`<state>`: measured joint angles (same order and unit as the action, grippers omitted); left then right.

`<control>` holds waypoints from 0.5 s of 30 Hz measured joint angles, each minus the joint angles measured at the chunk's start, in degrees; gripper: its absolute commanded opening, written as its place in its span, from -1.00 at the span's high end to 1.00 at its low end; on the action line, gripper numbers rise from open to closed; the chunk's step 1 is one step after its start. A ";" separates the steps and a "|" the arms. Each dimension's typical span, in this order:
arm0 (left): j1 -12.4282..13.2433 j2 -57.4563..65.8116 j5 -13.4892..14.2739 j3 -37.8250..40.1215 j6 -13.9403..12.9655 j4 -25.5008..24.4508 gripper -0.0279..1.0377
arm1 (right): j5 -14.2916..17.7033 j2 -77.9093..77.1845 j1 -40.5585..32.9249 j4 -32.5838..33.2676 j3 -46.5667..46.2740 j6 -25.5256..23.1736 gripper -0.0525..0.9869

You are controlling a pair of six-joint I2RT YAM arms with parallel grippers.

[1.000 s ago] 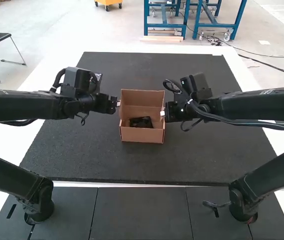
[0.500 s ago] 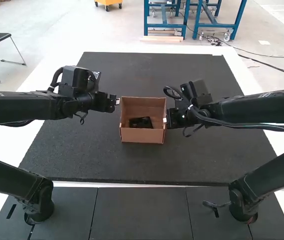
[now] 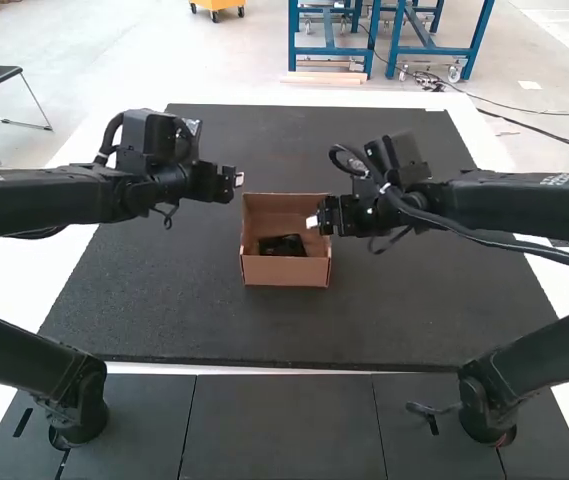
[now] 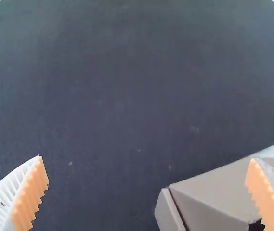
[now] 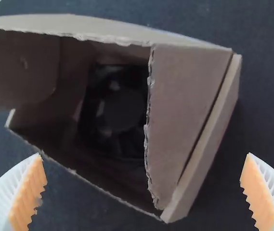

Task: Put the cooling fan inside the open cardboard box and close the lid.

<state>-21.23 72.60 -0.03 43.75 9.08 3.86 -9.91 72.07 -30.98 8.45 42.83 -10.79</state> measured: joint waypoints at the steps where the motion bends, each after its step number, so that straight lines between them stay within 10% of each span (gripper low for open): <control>1: 0.00 0.55 0.00 0.39 0.00 0.07 -0.86 | -0.13 -1.66 0.52 0.24 -0.07 -0.22 -0.84; 8: 0.02 4.39 0.00 2.91 0.00 0.28 -0.86 | 1.40 -15.39 1.86 -0.39 -1.64 -2.54 -0.78; 15: 0.00 6.78 -0.31 5.62 -0.63 -2.47 -0.86 | 1.51 -17.44 1.92 13.53 -0.96 -2.23 -0.81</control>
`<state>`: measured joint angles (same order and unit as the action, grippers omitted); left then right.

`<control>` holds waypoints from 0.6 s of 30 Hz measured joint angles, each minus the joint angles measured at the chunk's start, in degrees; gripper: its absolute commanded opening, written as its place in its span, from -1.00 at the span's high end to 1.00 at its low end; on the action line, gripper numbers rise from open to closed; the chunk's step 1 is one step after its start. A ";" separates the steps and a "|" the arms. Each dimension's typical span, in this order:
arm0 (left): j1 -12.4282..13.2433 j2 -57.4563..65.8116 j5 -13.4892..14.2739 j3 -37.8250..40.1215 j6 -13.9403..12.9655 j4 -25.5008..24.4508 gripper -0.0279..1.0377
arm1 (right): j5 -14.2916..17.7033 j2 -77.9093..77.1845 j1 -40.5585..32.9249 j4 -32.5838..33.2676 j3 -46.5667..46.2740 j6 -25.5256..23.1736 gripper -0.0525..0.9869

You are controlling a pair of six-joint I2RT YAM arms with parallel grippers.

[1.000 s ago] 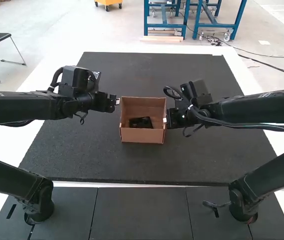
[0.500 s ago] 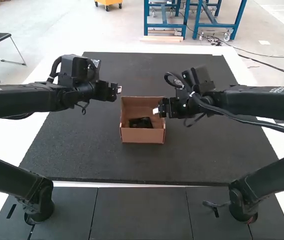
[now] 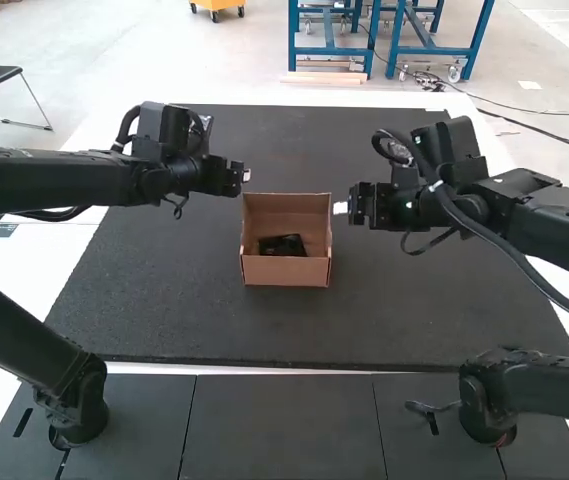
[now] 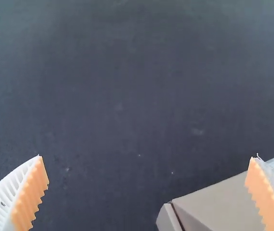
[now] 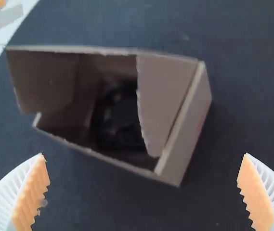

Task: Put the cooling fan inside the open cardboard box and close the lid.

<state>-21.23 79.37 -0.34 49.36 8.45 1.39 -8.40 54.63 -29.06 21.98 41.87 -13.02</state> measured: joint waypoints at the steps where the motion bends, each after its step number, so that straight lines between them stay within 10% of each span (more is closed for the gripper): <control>1: 0.00 0.28 -0.15 0.39 -0.22 -0.79 -0.86 | 0.02 0.00 0.00 1.68 0.37 0.22 -0.81; 18: 0.00 0.85 -1.42 2.60 -4.22 -10.93 -0.86 | 0.02 -0.07 0.04 5.42 7.19 1.70 -0.81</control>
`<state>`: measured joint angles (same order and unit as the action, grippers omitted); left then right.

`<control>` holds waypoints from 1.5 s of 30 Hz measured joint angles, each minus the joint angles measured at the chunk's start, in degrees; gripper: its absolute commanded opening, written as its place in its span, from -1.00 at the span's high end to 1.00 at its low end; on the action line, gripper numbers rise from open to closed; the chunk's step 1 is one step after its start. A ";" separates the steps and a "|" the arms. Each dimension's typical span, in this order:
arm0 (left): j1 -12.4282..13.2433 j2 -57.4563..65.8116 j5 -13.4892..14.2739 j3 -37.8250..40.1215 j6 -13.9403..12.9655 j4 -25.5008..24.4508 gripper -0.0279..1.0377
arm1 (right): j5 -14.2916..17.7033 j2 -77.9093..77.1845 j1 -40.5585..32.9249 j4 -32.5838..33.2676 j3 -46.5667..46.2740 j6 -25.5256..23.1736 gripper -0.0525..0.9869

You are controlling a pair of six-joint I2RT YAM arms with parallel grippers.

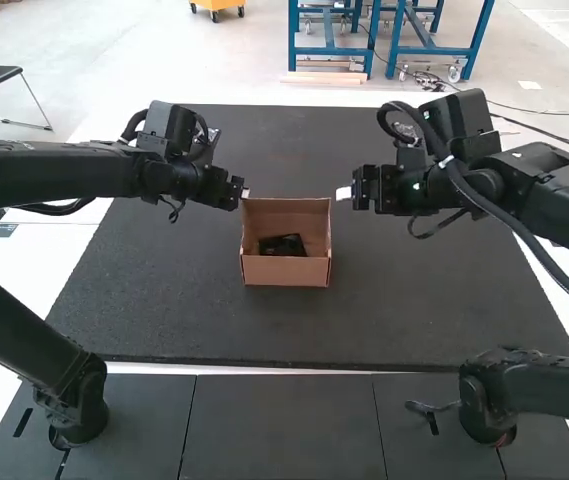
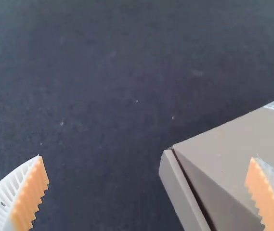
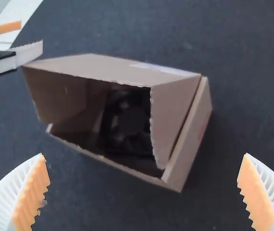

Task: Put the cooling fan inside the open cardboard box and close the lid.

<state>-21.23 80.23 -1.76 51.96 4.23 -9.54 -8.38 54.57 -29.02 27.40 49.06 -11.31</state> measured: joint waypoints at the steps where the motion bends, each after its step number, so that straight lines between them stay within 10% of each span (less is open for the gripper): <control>1: 0.00 -0.02 0.00 0.00 -0.17 -0.02 -0.86 | 0.00 0.00 0.00 -0.02 0.00 0.00 -0.81; 45: -6.14 5.79 -5.18 -8.55 -0.79 7.34 -0.86 | 0.00 0.00 0.00 -0.04 -0.07 0.87 -0.81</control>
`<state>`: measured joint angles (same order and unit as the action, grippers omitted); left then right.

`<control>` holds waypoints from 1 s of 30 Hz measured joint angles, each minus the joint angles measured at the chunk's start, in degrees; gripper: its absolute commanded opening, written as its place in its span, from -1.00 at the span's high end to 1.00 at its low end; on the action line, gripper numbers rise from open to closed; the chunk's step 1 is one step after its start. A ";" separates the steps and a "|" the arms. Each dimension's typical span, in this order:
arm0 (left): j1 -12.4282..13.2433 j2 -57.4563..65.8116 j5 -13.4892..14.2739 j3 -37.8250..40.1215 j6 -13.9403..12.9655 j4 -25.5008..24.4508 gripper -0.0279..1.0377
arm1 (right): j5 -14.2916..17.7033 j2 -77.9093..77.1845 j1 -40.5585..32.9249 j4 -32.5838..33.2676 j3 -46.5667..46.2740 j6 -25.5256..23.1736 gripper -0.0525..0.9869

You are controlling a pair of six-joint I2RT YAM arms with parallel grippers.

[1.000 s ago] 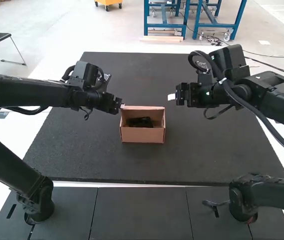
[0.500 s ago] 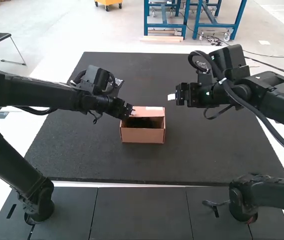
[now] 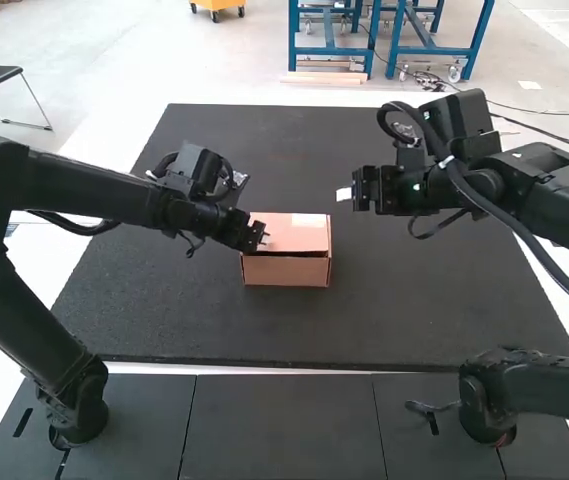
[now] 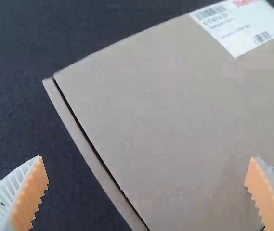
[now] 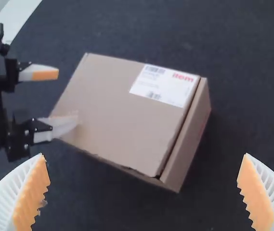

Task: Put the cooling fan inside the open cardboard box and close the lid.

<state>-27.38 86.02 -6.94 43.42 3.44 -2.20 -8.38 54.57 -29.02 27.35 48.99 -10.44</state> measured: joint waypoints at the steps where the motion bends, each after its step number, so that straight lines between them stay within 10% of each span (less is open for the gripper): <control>1: -0.02 0.35 0.00 -0.39 0.00 0.22 -0.86 | 0.00 0.00 0.00 0.02 0.00 0.00 -0.81; 18: 0.00 3.34 -2.12 -2.21 0.07 6.43 -0.86 | 0.00 -0.17 0.00 0.11 -1.55 0.42 -0.81; 30: 0.00 1.09 -1.22 -0.42 0.66 0.42 -0.86 | 0.00 -0.85 0.00 0.07 -1.55 0.61 -0.81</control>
<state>-27.38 87.11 -8.16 43.00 4.10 -1.78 -8.38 53.71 -29.02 27.42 47.44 -9.82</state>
